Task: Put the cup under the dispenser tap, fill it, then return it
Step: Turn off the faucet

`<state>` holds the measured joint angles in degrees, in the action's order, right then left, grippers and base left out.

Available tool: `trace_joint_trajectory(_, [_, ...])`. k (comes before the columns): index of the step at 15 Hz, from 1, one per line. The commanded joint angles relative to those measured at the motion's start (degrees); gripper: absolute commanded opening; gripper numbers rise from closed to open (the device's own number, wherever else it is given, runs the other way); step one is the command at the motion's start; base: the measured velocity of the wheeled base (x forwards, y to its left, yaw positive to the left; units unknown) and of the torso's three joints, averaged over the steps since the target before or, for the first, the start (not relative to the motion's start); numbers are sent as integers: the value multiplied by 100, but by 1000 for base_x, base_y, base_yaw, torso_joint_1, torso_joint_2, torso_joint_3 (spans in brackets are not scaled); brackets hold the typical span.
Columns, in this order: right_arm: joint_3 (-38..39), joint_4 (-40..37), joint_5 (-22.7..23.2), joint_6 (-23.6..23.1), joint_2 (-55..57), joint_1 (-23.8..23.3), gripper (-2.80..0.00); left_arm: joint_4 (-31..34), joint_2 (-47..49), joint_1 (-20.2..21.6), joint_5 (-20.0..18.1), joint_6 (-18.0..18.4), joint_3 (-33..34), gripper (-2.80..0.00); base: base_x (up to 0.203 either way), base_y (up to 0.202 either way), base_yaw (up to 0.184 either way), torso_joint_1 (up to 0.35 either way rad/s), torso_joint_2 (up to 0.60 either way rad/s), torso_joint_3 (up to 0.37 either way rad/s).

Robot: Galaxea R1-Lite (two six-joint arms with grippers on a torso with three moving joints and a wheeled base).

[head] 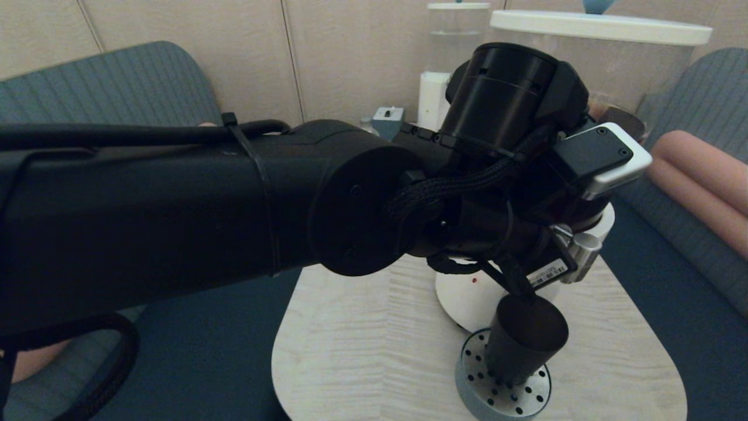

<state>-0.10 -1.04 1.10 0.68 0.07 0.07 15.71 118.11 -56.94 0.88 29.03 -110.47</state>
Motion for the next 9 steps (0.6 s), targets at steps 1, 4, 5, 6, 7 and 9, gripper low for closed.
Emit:
trace_joint_trajectory(1, [1, -2, 4, 2, 1, 1, -280, -74, 10, -1, 0, 15, -1, -280, 0, 0, 0, 0, 0, 0])
trace_joint_trajectory(4, [1, -2, 4, 2, 1, 1, -280, -112, 19, -1, 0, 23, -1, -280, 0, 0, 0, 0, 0, 0])
trace_joint_trajectory(5, [1, -2, 4, 2, 1, 1, -280, -157, 19, -1, 0, 15, -1, -280, 0, 0, 0, 0, 0, 0])
trace_joint_trajectory(6, [1, -2, 4, 2, 1, 1, -280, -222, 46, -1, 0, 18, -1, -280, 0, 0, 0, 0, 0, 0])
trace_joint_trajectory(7, [1, -2, 4, 2, 1, 1, -280, -267, 71, -1, 0, 24, -1, -280, 0, 0, 0, 0, 0, 0])
trace_joint_trajectory(9, [1, -2, 4, 2, 1, 1, -280, -332, 89, -10, -1, 24, -1, -280, 0, 0, 0, 0, 0, 0])
